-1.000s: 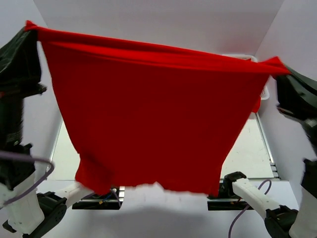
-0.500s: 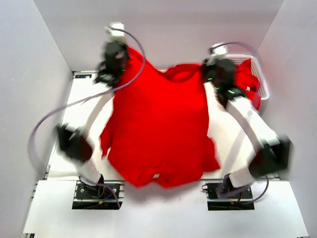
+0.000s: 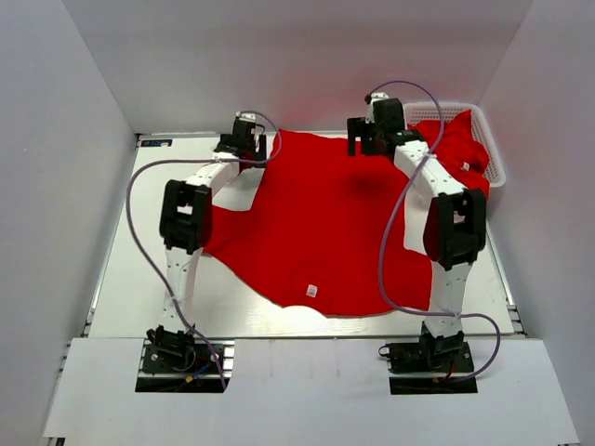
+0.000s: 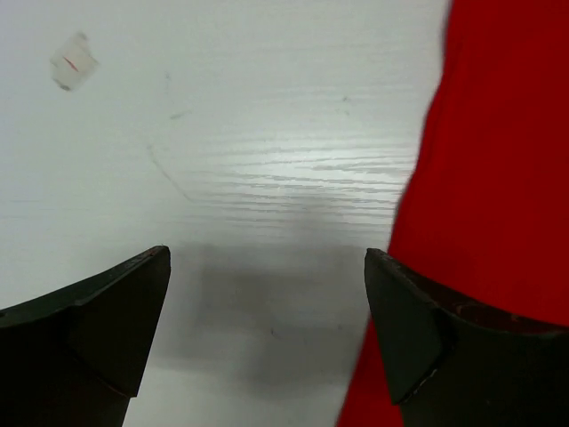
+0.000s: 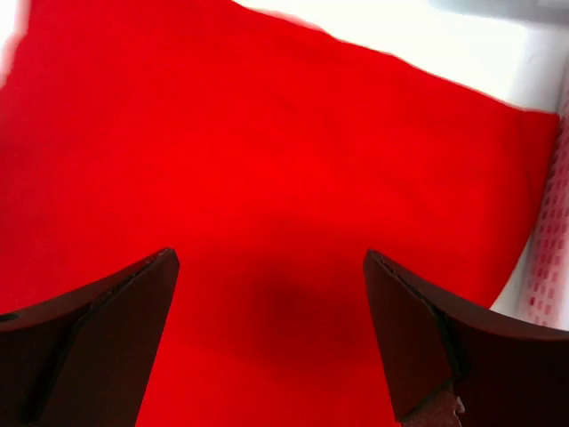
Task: Fold and stack the t-shirts
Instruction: Flatten out the tshirt
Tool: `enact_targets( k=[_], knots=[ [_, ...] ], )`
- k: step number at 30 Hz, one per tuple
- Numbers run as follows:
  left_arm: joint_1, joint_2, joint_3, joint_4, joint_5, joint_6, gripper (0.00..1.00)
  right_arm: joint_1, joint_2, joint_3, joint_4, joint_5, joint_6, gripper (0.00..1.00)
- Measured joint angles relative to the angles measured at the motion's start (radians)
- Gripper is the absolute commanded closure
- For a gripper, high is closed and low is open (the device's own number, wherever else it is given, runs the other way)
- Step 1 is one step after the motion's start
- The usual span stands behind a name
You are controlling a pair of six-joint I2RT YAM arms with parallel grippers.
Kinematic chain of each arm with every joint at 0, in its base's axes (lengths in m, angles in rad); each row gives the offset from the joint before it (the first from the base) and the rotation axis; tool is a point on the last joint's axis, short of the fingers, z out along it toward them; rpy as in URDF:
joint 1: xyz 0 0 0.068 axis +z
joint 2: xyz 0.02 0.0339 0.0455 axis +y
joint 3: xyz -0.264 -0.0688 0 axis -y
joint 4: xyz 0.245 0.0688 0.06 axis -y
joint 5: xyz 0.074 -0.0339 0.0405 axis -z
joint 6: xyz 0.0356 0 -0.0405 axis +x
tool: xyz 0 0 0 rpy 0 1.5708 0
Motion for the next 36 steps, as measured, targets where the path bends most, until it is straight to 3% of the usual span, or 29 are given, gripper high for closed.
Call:
enact_targets(
  k=[8,14,21,29,36],
  knots=[
    [-0.022,-0.359,-0.111,-0.025,0.019,-0.061,0.00,0.000,-0.148,-0.121,0.008,-0.040,0.005,0.10],
    [-0.034,-0.658,-0.602,-0.013,0.159,-0.177,0.00,0.000,-0.217,-0.310,0.010,-0.039,0.015,0.10],
    [-0.055,-0.697,-0.930,-0.064,0.284,-0.288,0.00,0.000,-0.264,-0.487,0.010,-0.042,0.065,0.10],
    [-0.060,-0.671,-0.939,-0.067,0.290,-0.367,0.00,0.000,-0.281,-0.610,0.042,-0.044,0.122,0.10],
    [-0.040,-0.529,-0.755,-0.192,0.169,-0.441,0.00,-0.004,-0.285,-0.728,0.046,-0.055,0.157,0.10]
  ],
)
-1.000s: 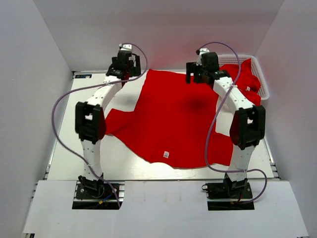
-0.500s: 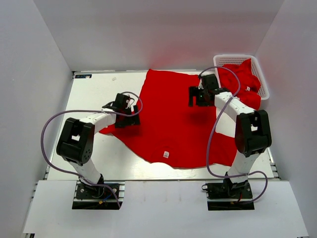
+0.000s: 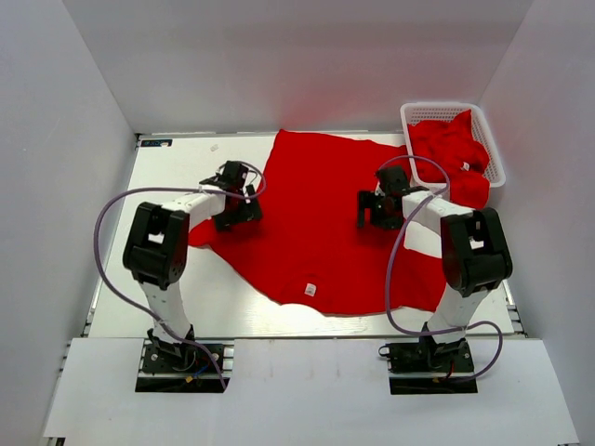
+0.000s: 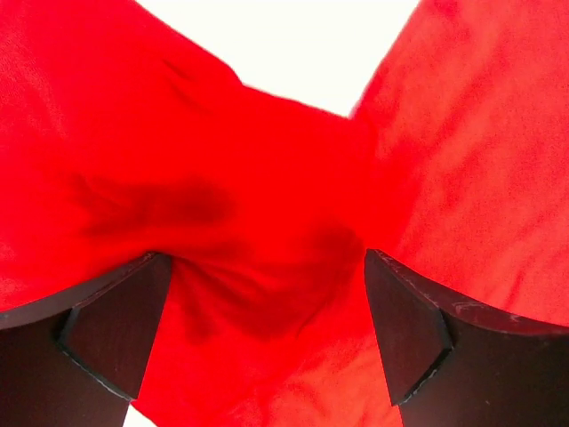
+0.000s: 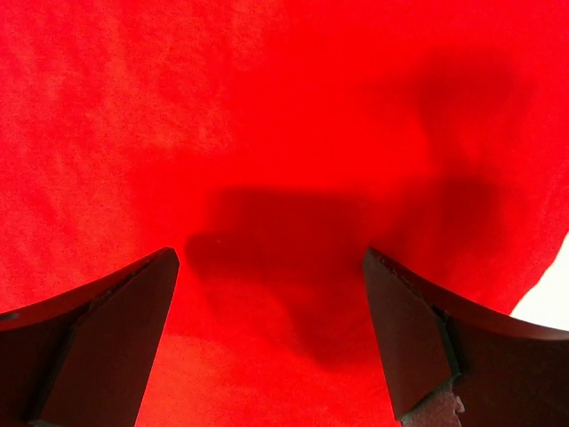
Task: Fold and stack the t-shirts
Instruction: Flatten out the tshirt
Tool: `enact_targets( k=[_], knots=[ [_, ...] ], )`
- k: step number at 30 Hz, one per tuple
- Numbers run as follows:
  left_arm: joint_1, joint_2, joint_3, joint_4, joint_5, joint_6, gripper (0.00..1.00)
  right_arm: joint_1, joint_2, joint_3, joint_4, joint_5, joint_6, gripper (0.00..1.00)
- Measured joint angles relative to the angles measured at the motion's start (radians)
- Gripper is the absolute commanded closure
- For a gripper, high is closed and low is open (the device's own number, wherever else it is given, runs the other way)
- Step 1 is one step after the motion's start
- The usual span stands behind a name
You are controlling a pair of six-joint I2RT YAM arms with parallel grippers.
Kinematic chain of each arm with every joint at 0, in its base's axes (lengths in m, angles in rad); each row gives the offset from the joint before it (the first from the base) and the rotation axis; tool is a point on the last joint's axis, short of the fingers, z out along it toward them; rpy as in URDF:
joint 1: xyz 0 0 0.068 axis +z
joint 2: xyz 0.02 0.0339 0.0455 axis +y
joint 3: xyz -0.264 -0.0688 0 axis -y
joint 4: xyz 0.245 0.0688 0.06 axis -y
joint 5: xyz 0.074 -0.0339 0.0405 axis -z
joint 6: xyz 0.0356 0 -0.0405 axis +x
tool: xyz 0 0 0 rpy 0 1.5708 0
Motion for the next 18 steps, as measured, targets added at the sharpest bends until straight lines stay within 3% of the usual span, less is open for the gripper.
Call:
enact_targets(
  k=[5,11,18],
  knots=[
    [0.048,0.130,0.180,-0.092,-0.061,-0.022,0.00,0.000,-0.038,-0.062,0.032,-0.085,0.010,0.10],
    [0.127,0.346,0.504,-0.183,-0.121,-0.022,0.00,0.031,-0.131,-0.197,0.096,-0.306,0.016,0.10],
    [0.165,0.623,0.951,-0.179,-0.116,0.048,0.00,0.216,-0.139,-0.220,0.100,-0.462,-0.045,0.10]
  ],
)
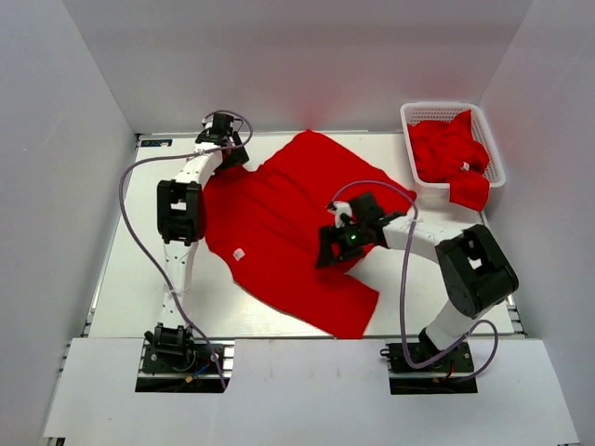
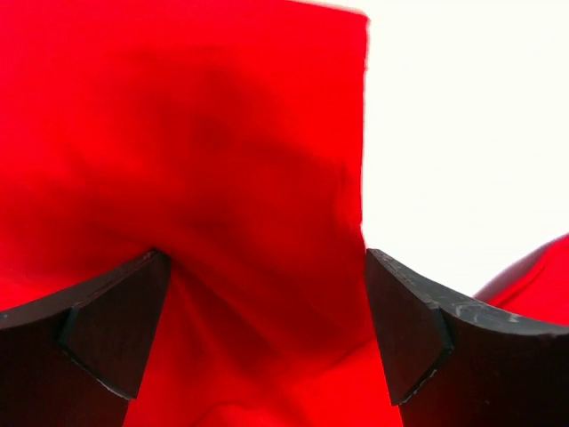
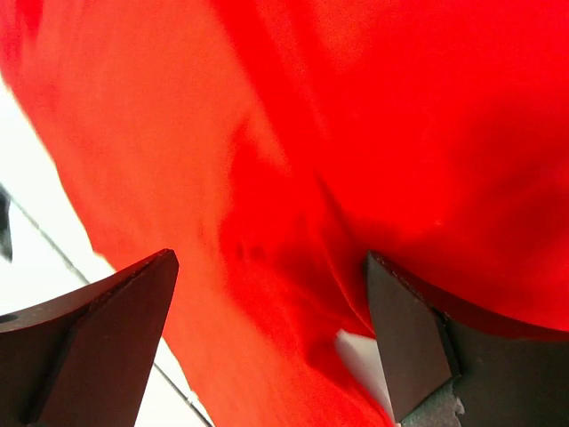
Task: Fold and stack the t-shirts
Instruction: Flatten out the tshirt
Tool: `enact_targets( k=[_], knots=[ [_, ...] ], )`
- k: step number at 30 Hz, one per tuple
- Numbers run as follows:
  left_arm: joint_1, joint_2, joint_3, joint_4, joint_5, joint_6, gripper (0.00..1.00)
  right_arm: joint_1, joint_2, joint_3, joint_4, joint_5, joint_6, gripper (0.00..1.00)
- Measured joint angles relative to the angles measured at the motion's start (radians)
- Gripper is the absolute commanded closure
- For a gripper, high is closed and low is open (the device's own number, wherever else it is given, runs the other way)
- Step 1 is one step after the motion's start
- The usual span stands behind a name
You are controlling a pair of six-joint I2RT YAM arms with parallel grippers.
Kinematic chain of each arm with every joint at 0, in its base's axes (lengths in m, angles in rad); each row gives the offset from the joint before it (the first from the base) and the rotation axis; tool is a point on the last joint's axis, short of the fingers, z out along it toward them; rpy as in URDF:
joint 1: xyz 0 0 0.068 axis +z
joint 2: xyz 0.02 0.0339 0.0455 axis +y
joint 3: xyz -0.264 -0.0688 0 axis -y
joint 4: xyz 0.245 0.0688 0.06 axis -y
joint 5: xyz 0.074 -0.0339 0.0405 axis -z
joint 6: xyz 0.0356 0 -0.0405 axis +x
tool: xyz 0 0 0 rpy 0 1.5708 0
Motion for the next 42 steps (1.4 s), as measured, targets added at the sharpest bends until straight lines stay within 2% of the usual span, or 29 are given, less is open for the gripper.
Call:
enact_targets(
  k=[3,6,10,15,19,22,25,29,34,38,42],
  knots=[
    [0.000,0.098,0.154,0.047,0.035,0.035,0.00,0.087,0.014,0.022,-0.010,-0.035,-0.029,0.10],
    [0.002,0.160,0.230,0.147,0.103,0.051,0.00,0.153,0.075,0.098,-0.009,-0.045,-0.046,0.10],
    [0.009,0.200,0.255,0.276,0.203,0.048,0.00,0.216,0.173,0.198,0.048,-0.054,-0.053,0.10],
    [0.013,0.238,0.267,0.418,0.305,0.014,0.00,0.269,0.222,0.241,0.139,-0.051,-0.041,0.10],
    [0.013,0.250,0.270,0.465,0.371,-0.006,0.00,0.287,0.222,0.251,0.229,-0.071,-0.011,0.10],
    [0.012,0.223,0.230,0.468,0.385,0.007,0.00,0.286,0.204,0.262,0.248,-0.017,-0.001,0.10],
    [0.011,0.153,0.164,0.419,0.367,0.048,0.00,0.278,0.150,0.286,0.224,0.118,-0.001,0.10],
    [0.011,0.015,0.137,0.319,0.315,0.109,0.00,0.254,0.103,0.402,0.158,0.343,0.001,0.10],
    [0.011,-0.285,0.031,0.257,0.265,0.167,0.00,0.200,0.099,0.528,0.071,0.548,0.008,0.10],
    [0.000,-0.550,-0.190,0.223,0.218,0.168,0.00,0.139,0.203,0.706,-0.070,0.610,0.005,0.10],
    [-0.024,-0.726,-0.541,0.250,0.240,0.140,0.00,0.085,0.373,0.906,-0.167,0.634,-0.009,0.10]
  ],
)
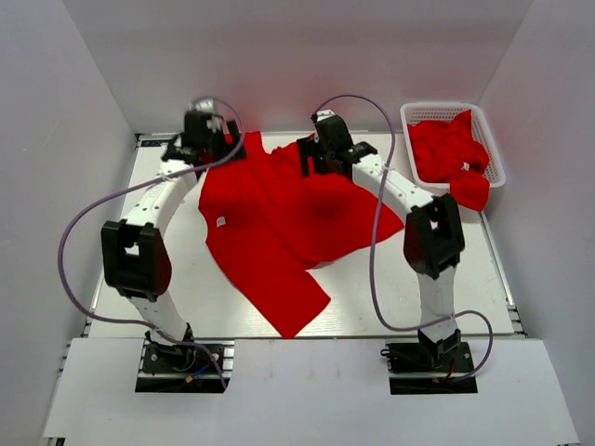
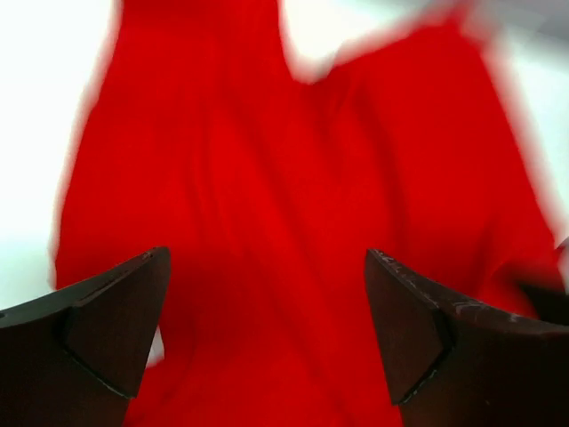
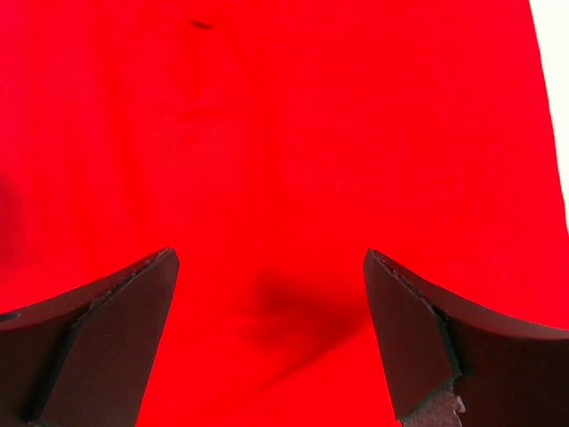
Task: Fold and stack the t-shirts
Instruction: Flatten out the tshirt
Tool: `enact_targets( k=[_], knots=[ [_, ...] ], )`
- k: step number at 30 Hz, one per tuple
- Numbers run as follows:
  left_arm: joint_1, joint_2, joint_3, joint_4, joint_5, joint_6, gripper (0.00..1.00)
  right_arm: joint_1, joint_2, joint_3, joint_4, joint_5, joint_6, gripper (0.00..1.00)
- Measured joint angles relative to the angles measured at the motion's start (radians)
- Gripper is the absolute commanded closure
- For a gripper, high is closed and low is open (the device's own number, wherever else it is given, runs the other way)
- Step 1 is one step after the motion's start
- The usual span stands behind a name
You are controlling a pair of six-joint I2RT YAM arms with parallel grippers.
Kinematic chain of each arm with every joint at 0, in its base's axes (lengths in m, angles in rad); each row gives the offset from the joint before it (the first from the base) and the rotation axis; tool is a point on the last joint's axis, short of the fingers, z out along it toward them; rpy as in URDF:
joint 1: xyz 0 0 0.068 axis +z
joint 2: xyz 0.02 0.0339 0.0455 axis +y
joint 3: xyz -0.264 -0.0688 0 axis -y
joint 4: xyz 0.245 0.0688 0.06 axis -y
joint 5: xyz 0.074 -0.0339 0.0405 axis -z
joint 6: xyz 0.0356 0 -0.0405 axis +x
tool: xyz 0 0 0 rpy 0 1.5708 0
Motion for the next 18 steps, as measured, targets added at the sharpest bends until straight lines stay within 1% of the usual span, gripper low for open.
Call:
enact_targets(
  k=[3,6,8,11,18],
  knots=[
    [-0.019,0.018,-0.188,-0.013,0.010,-0.013,0.00,-0.034,0.093,0.076,-0.055,0.002,-0.020,0.10],
    [-0.034,0.102,-0.250,-0.058,0.009,-0.013,0.00,-0.066,0.150,0.100,-0.089,-0.009,-0.041,0.10],
    [-0.043,0.157,-0.254,-0.078,0.009,-0.013,0.00,-0.084,0.176,0.103,-0.096,-0.024,-0.049,0.10],
    [-0.048,0.194,-0.248,-0.084,0.001,-0.010,0.00,-0.109,0.212,0.109,-0.100,-0.052,-0.056,0.10],
    [-0.034,0.291,-0.135,-0.150,-0.062,-0.016,0.00,-0.169,0.268,0.106,-0.102,-0.106,-0.045,0.10]
  ],
)
